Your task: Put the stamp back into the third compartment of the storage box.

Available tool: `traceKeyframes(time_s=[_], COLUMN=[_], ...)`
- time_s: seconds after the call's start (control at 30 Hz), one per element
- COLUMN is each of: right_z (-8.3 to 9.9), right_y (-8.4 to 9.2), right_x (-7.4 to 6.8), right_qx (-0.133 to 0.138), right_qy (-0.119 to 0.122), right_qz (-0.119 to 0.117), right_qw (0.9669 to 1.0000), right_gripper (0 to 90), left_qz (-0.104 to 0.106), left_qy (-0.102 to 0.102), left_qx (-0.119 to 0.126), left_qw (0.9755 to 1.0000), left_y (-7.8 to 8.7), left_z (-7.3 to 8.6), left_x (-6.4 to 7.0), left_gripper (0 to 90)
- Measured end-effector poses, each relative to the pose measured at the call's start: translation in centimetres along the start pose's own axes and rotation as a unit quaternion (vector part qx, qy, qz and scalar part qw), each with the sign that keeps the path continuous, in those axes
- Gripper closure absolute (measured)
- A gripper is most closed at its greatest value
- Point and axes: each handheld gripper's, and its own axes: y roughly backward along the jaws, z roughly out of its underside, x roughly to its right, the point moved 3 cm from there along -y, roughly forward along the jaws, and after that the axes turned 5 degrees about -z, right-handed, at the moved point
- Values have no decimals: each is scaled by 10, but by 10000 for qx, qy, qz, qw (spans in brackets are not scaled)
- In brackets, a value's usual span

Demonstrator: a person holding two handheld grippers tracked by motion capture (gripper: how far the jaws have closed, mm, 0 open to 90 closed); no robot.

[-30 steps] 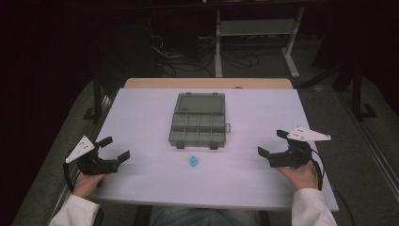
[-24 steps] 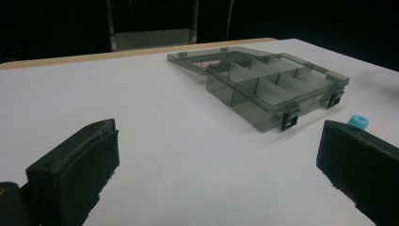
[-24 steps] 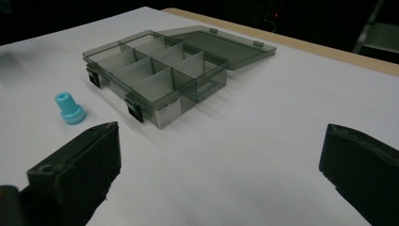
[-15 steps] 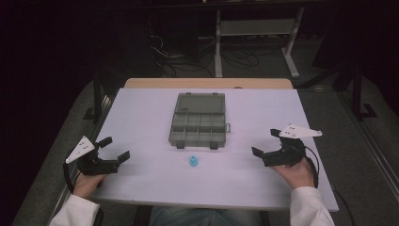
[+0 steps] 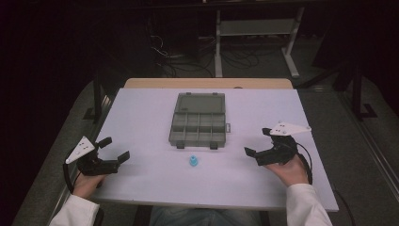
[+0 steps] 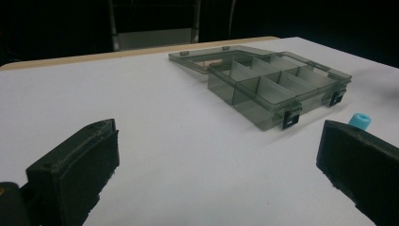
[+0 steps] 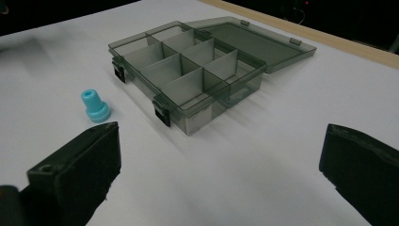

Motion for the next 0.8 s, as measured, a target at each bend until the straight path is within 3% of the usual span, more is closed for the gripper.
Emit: traceKeyframes(time_s=[0.8], right_z=[-19], right_y=[-22], right_x=[-13], right_qx=[-178], right_qy=[158], right_qz=[-340], right_qw=[9991], right_gripper=[0], left_qz=[10], left_qy=[14], left_qx=[28], left_qw=[10000], left_y=[0], left_z=[0], left_x=[1], left_gripper=[0])
